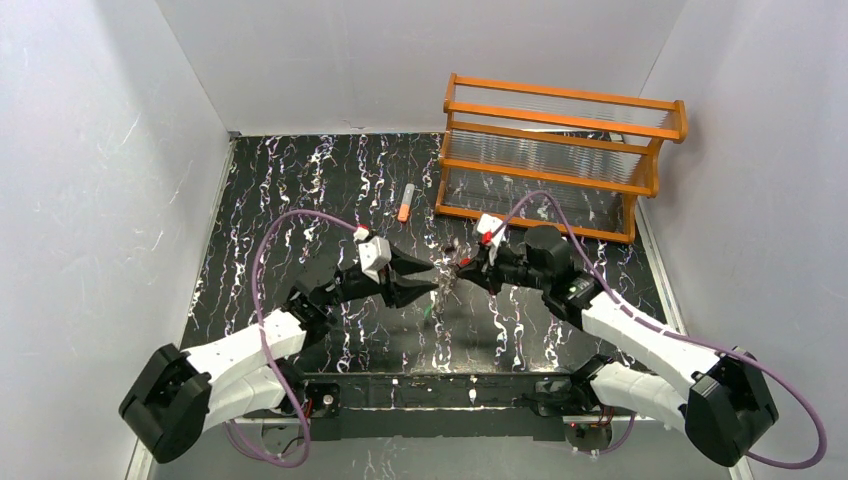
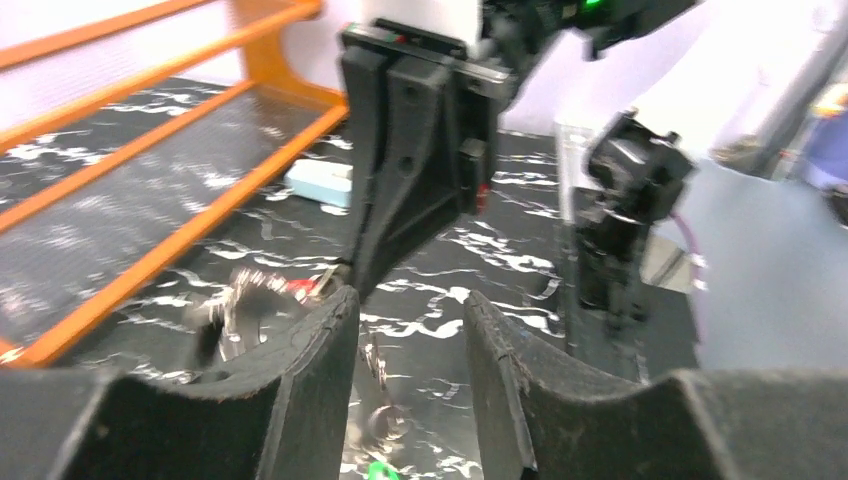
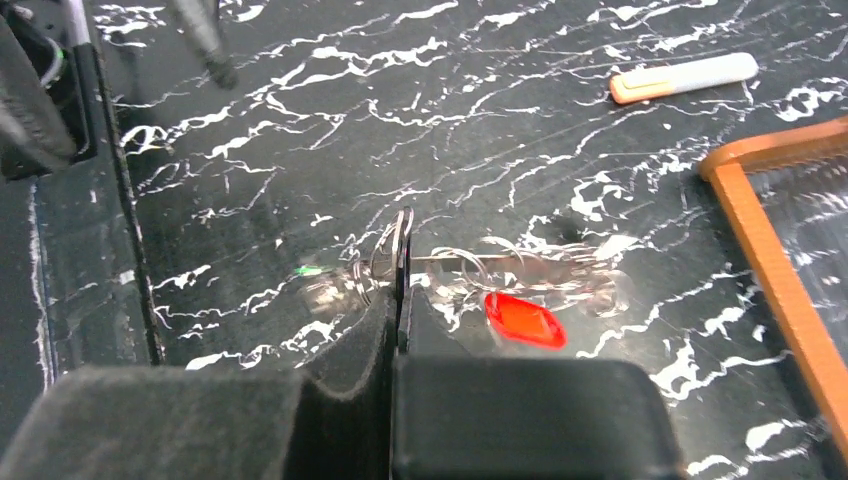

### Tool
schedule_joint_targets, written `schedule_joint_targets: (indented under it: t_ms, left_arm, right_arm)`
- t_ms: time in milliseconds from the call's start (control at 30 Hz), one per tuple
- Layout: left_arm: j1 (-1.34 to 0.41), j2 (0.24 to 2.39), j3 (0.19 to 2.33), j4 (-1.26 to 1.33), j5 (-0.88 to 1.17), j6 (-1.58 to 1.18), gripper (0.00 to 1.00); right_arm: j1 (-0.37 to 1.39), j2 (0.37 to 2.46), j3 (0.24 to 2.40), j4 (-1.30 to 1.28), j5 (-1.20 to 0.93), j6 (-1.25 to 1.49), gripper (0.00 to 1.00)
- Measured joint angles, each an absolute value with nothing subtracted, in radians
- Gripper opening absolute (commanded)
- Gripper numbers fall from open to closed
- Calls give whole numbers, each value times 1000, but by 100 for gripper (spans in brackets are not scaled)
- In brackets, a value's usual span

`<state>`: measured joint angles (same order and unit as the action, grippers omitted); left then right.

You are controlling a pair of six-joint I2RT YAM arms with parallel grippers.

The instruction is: Remove the keys from the keyring

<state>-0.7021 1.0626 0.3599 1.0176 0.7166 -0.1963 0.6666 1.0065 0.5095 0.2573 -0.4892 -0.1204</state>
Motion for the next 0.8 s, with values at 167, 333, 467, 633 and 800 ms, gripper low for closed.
schedule_joint_targets:
  t_ms: [167, 333, 467, 633, 800]
  left_arm:
    - [-701, 980, 457, 723, 535, -68, 44]
    - [-699, 971, 471, 603, 469, -50, 44]
    - [-699, 971, 463, 579, 437, -87, 45]
    - [-699, 952, 429, 573, 443, -116, 45]
    - [-699, 941, 419, 570, 475, -112, 45]
  right_arm:
    - [735, 1056, 734, -84, -359, -213, 1]
    - [865, 1173, 983, -347, -218, -292, 1]
    - [925, 1277, 1128, -495, -125, -334, 1]
    - [931, 1298, 1140, -583, -104, -355, 1]
    - [932, 1290, 1141, -587, -113, -362, 1]
